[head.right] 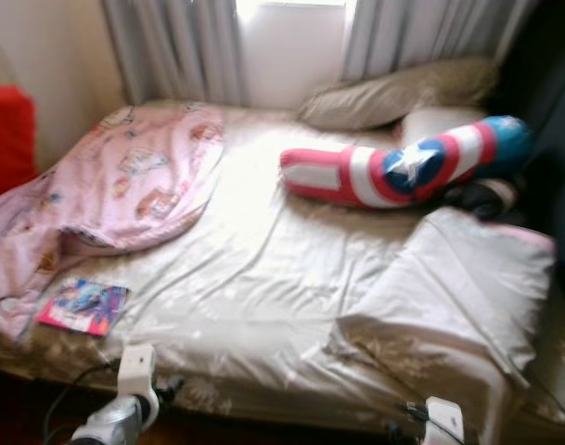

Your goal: Clean up the room

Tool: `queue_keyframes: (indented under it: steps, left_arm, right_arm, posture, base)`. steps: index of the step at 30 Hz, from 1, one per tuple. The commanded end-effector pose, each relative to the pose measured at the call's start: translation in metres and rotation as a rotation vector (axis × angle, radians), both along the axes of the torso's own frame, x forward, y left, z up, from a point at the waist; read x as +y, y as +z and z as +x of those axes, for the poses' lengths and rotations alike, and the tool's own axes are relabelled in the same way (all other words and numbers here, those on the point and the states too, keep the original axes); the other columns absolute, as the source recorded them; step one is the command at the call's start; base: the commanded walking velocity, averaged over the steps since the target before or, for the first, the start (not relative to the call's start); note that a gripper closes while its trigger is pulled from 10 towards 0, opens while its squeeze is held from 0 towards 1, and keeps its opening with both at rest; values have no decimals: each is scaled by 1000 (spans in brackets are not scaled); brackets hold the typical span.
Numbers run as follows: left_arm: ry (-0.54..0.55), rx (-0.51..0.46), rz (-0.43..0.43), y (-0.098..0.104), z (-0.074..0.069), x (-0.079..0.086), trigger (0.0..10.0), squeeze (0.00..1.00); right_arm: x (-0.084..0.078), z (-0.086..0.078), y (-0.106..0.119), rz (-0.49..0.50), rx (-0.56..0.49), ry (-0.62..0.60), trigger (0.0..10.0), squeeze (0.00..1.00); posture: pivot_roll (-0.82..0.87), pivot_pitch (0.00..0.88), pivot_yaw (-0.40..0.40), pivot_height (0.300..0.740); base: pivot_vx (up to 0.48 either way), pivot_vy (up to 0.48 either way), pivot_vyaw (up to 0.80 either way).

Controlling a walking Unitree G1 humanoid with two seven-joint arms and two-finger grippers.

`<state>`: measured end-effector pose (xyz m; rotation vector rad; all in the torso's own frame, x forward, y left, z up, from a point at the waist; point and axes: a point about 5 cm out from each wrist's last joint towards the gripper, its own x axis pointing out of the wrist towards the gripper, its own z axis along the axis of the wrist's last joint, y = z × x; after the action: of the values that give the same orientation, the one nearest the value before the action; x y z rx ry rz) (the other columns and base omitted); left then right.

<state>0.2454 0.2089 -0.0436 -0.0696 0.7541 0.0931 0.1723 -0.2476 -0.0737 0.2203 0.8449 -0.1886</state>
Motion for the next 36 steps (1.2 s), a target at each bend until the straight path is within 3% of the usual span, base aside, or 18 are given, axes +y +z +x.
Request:
queue_keyframes:
  steps: [1, 18, 36]
  left_arm:
    - [6, 26, 16, -4, -6, 4, 10000, 0]
    - [-11, 27, 27, -4, -6, 4, 10000, 0]
    - [-12, 25, 24, -4, -6, 4, 10000, 0]
  right_arm:
    - [4, -5, -3, 9, 16, 3, 10000, 0]
    - [4, -4, -3, 15, 5, 0, 10000, 0]
    - [5, -5, -3, 12, 3, 0, 10000, 0]
  posture:
    - [69, 0, -27, 740]
    - [66, 0, -26, 740]
    - [65, 0, -24, 740]
  base:
    - [0, 0, -750]
    - [0, 0, -96]
    - [0, -307, 0]
